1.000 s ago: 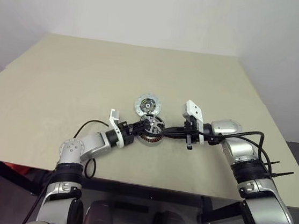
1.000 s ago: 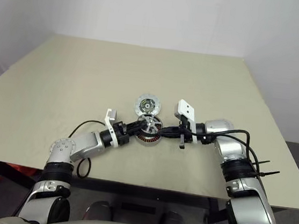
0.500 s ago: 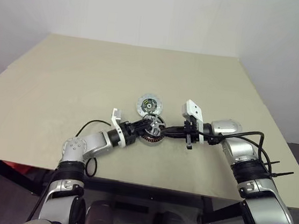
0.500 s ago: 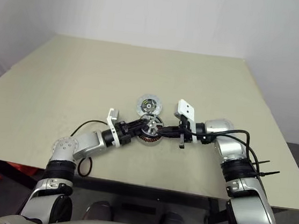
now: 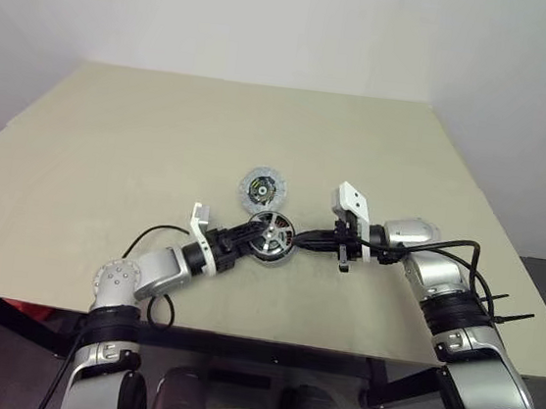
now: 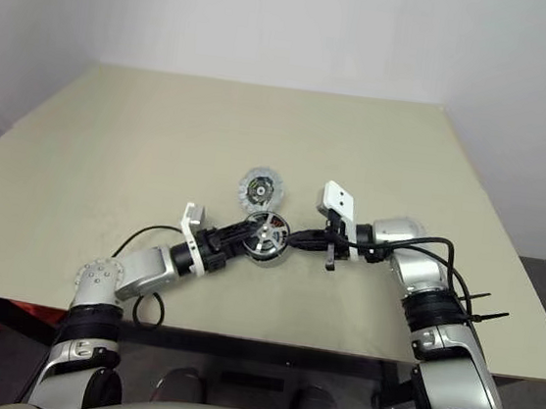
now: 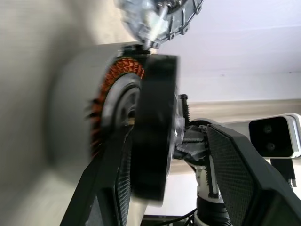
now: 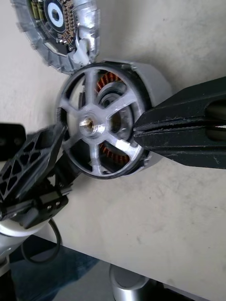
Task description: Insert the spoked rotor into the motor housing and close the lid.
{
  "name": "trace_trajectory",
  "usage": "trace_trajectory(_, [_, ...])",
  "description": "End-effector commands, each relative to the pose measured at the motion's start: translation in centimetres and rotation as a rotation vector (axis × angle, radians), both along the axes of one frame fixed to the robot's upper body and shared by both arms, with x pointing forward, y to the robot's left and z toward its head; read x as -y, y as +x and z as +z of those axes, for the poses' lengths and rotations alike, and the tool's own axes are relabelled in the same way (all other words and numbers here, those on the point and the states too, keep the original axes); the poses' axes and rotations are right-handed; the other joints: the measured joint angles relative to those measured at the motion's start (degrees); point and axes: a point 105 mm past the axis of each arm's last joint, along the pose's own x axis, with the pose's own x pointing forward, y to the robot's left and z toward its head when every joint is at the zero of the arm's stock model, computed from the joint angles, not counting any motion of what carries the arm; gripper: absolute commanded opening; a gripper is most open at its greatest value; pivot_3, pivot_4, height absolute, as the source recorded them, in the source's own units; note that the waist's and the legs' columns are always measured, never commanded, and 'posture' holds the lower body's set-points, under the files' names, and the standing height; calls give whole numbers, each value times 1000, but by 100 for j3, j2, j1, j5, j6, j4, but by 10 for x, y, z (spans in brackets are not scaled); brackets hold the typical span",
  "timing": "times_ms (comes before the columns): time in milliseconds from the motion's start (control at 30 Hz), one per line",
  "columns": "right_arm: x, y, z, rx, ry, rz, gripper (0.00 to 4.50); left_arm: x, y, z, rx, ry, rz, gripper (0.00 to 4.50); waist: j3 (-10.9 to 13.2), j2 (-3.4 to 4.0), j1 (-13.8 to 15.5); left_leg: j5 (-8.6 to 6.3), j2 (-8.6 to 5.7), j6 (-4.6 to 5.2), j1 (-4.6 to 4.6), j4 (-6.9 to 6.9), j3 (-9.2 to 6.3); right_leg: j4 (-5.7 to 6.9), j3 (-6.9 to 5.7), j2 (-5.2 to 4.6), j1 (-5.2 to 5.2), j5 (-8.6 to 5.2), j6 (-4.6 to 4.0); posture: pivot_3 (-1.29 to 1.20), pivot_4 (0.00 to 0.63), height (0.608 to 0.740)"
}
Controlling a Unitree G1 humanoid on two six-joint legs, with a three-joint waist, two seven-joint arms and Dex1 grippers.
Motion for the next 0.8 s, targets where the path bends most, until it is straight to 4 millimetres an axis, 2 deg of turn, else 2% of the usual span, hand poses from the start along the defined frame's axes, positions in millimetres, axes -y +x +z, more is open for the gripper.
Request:
trace_trajectory(33, [-3,1,11,43,29,19,0,-9,-10,6,25,18,4,2563,1,1,-1,0,0,0,0,0,0,0,0,0,0,-8,14,0,0,740])
trace_trajectory(400, [-2,3,11,45,26,19,0,-22,-23,16,77,63,52,2563,2,2,2,0,1,-1,-1,-1,0,1,-1,1,-1,-17,30,0,0,740])
trace_trajectory(567, [-11,13,25,97,65,-15,0,-43,-14,38,211,173,137,2563,6,4,-27,1,6,-3,0,-2,0,3,-2,4,-6,-18,30,0,0,740])
trace_trajectory(667, [-19,17,25,108,63,-18,0,-53,-7,49,298,286,171,2563,6,4,-73,2,6,-4,1,-2,0,5,-2,4,-6,-18,30,0,0,740])
trace_trajectory(800, [-33,25,21,118,59,-37,0,-61,1,59,364,350,199,2563,6,4,-83,1,2,-4,-1,-2,-1,4,0,2,-5,-17,30,0,0,740])
